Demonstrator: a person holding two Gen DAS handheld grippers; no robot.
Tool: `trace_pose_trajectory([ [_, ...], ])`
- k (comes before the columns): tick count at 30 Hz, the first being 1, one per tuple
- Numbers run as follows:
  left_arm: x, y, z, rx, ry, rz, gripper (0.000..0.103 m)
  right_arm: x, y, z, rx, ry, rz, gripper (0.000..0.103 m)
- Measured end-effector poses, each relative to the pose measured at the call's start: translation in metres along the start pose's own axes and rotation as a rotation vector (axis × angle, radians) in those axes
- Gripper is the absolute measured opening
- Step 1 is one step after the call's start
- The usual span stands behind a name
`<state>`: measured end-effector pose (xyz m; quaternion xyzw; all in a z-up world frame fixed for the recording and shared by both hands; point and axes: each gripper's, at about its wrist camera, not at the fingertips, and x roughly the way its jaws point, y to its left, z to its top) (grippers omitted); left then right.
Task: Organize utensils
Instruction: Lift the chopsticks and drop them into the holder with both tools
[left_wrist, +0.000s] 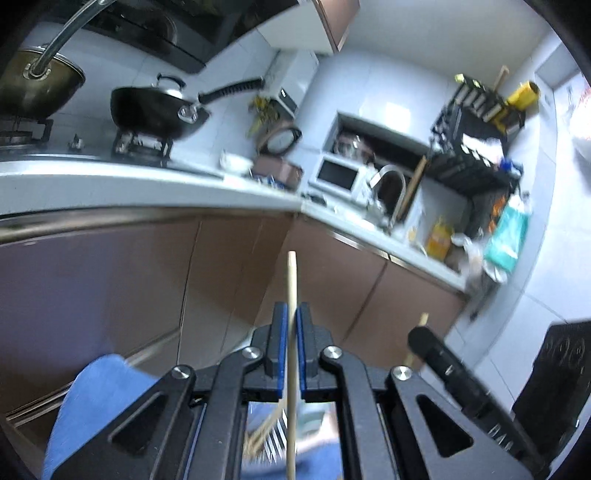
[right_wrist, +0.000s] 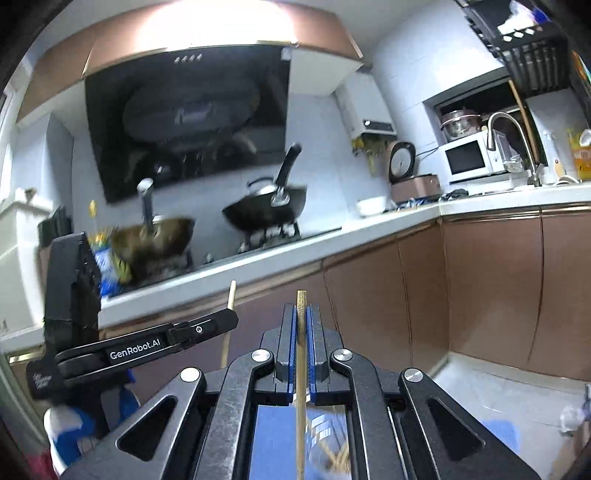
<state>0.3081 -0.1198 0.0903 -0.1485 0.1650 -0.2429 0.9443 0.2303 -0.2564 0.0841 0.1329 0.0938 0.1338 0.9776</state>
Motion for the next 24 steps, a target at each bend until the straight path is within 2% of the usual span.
trace_pose_trajectory([
  [5,0.036,0.005,-0.007,0.014,-0.109,0.058,0.004,0.037,-0.011,-0.005,-0.033,-0.073,-0.05,0.005],
  [11,0.07,0.015,-0.041,0.036,-0.158,0.115,0.005,0.056,-0.02,-0.029,-0.085,-0.089,-0.095,0.005],
  [18,0.087,0.028,-0.085,0.074,-0.159,0.173,0.005,0.061,-0.03,-0.068,-0.124,-0.047,-0.13,0.005],
  [23,0.077,0.033,-0.096,0.071,-0.147,0.173,0.006,0.049,-0.033,-0.078,-0.113,-0.032,-0.138,0.007],
  [24,0.072,0.032,-0.096,0.073,-0.143,0.172,0.007,0.045,-0.033,-0.077,-0.113,-0.031,-0.14,0.011],
])
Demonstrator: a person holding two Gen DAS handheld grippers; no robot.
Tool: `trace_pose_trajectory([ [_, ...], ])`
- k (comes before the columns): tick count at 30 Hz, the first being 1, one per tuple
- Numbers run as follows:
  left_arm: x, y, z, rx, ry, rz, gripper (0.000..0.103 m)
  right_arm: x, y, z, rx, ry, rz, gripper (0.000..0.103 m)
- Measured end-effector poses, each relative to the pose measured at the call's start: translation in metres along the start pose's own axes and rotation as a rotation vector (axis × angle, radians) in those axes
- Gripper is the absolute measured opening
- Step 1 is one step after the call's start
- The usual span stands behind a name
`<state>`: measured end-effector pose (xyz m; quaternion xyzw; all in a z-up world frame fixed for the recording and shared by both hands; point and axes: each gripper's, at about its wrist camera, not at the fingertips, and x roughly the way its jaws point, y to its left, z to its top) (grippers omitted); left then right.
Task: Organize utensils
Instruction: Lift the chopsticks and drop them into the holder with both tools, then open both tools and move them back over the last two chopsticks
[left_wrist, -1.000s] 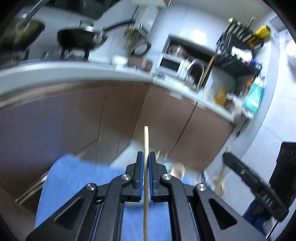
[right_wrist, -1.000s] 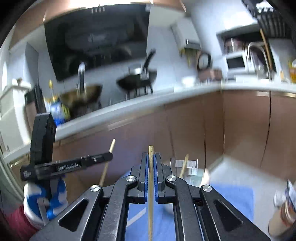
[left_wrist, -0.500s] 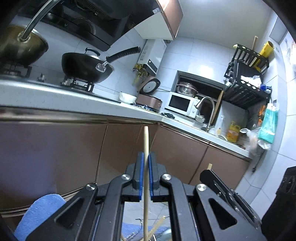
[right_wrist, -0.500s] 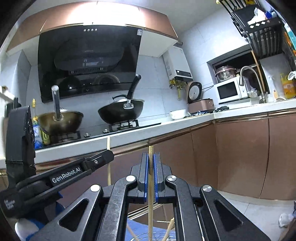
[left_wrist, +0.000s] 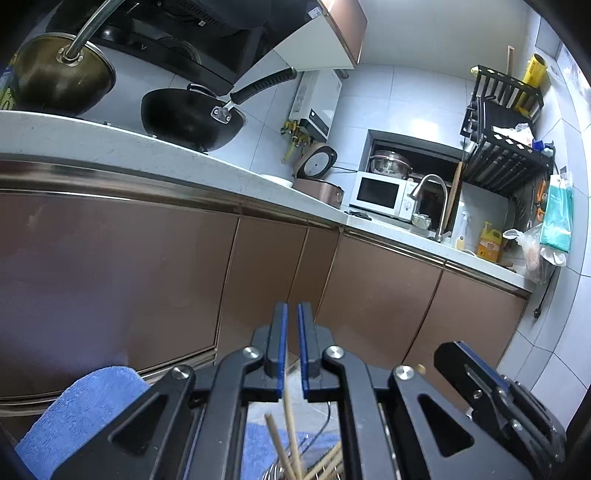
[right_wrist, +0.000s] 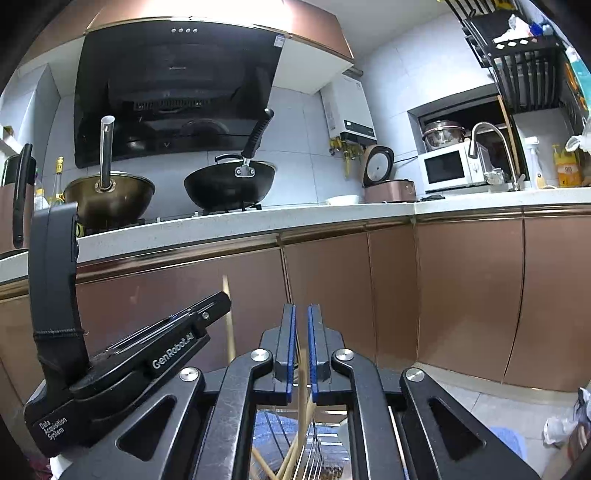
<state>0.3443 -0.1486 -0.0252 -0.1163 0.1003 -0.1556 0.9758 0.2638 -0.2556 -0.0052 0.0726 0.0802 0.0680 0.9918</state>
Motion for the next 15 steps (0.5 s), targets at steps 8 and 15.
trace_pose_trajectory([
  [8,-0.058,-0.004,0.008,0.051,0.053,0.023,0.024,-0.047,0.001,0.01,0.002,-0.008,-0.033,0.026],
  [15,-0.121,-0.016,0.002,0.135,0.117,0.089,0.036,-0.093,0.01,0.012,-0.001,0.028,-0.038,0.034],
])
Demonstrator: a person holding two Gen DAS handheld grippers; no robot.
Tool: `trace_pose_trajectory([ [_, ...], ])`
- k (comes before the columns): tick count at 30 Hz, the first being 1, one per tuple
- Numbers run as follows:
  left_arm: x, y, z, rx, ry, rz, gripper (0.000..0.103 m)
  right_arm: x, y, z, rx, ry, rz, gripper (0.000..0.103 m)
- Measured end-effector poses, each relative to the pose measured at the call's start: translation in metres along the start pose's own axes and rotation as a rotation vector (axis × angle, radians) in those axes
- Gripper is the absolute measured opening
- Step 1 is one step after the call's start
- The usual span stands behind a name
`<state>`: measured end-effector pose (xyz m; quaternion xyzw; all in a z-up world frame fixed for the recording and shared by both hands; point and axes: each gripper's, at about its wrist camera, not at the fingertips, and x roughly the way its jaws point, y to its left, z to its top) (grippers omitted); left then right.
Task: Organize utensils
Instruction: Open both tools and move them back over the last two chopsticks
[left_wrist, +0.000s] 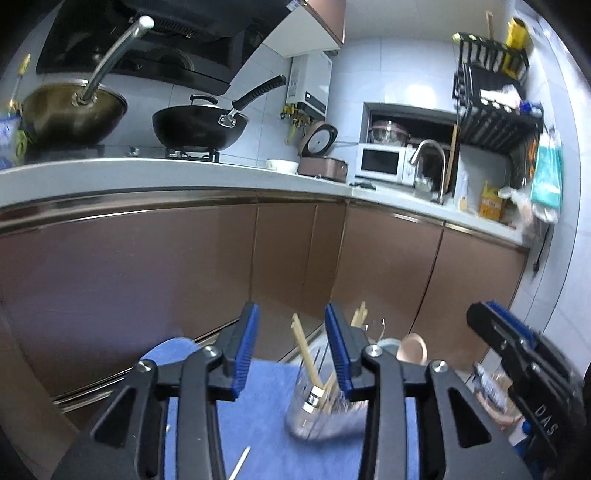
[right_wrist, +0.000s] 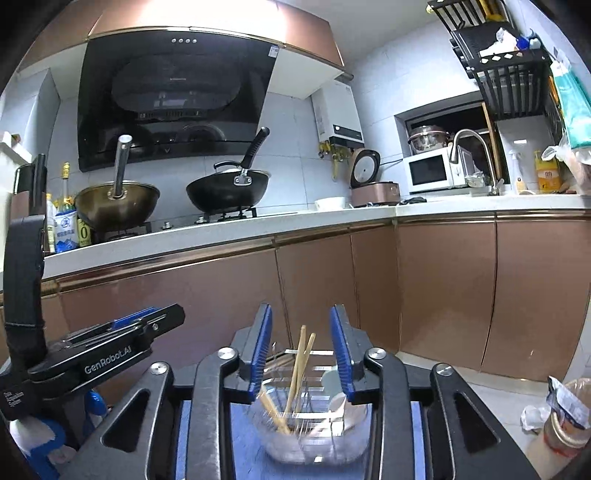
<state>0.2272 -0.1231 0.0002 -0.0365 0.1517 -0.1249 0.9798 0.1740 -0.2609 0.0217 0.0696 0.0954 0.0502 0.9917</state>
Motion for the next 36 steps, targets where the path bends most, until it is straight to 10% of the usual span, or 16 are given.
trace_pose_trajectory([
  [36,-0.118,0.019,-0.028,0.073,0.086,0.127,0.036,-0.09,0.048,-0.028,-0.01,0.156,0.061,0.037],
])
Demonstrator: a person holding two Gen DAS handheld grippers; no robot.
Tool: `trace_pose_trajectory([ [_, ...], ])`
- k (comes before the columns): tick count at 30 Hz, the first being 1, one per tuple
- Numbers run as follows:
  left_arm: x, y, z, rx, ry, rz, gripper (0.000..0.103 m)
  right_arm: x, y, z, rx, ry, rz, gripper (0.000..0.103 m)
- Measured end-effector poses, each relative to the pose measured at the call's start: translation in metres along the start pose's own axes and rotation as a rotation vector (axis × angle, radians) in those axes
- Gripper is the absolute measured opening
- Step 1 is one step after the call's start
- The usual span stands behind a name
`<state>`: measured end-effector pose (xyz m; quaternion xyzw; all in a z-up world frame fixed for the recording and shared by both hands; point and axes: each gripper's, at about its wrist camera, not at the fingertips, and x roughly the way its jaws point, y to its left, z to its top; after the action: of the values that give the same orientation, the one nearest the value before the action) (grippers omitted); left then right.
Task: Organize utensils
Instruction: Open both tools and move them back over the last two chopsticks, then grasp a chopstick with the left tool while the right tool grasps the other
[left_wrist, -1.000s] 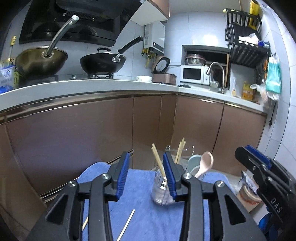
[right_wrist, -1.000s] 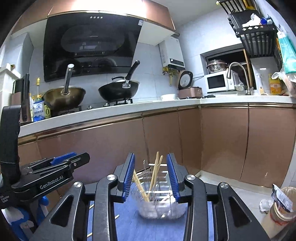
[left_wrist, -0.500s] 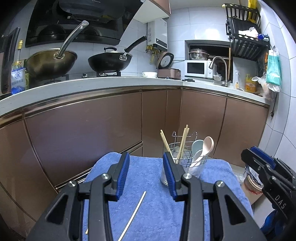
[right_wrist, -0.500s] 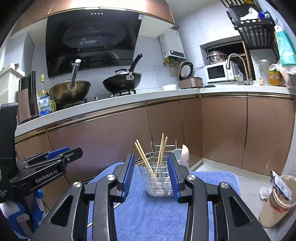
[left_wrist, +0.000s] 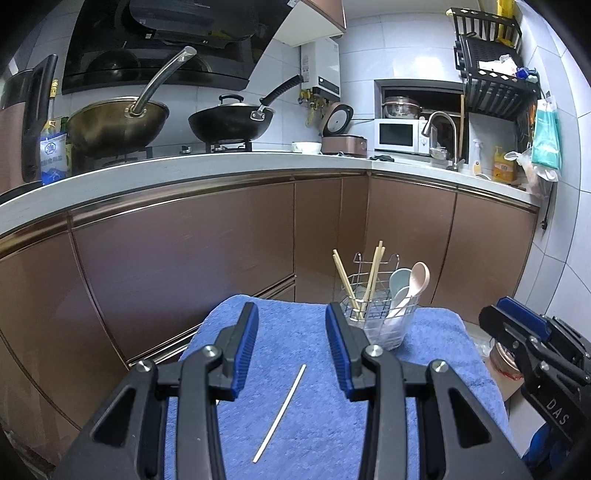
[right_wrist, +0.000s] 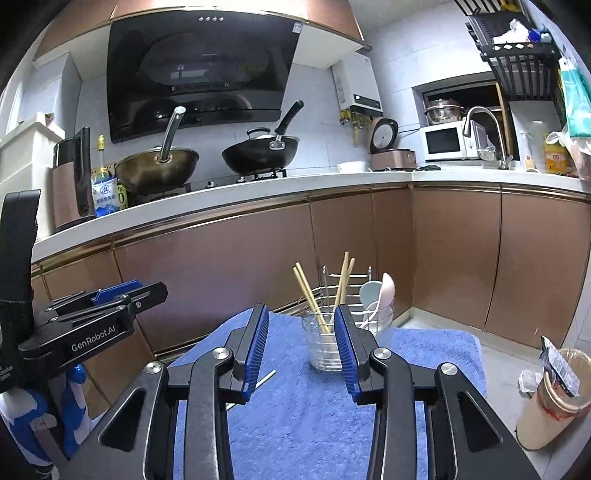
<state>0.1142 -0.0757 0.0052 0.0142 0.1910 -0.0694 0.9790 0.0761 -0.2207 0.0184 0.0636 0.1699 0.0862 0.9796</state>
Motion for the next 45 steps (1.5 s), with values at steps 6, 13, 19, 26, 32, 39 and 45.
trace_pose_trajectory([
  [6,-0.005,0.013,-0.003,-0.011,0.007,0.023,0.036,0.0,0.008,-0.002,-0.013,0.028,0.021,0.037],
  [13,-0.005,0.03,-0.006,-0.026,0.017,0.049,0.036,0.007,0.022,-0.007,-0.032,0.061,0.044,0.037],
  [19,0.002,0.04,-0.013,-0.036,0.034,0.06,0.036,0.016,0.031,-0.01,-0.048,0.087,0.063,0.037],
  [26,0.018,0.056,-0.021,-0.055,0.075,0.067,0.036,0.034,0.04,-0.016,-0.061,0.14,0.086,0.037],
  [32,0.059,0.085,-0.031,-0.077,0.199,0.044,0.036,0.066,0.048,-0.025,-0.068,0.262,0.101,0.037],
  [39,0.151,0.119,-0.039,-0.118,0.486,-0.125,0.036,0.131,0.054,-0.045,-0.035,0.503,0.146,0.036],
  [45,0.22,0.127,-0.047,-0.111,0.641,-0.188,0.035,0.203,0.054,-0.069,0.03,0.711,0.15,0.033],
])
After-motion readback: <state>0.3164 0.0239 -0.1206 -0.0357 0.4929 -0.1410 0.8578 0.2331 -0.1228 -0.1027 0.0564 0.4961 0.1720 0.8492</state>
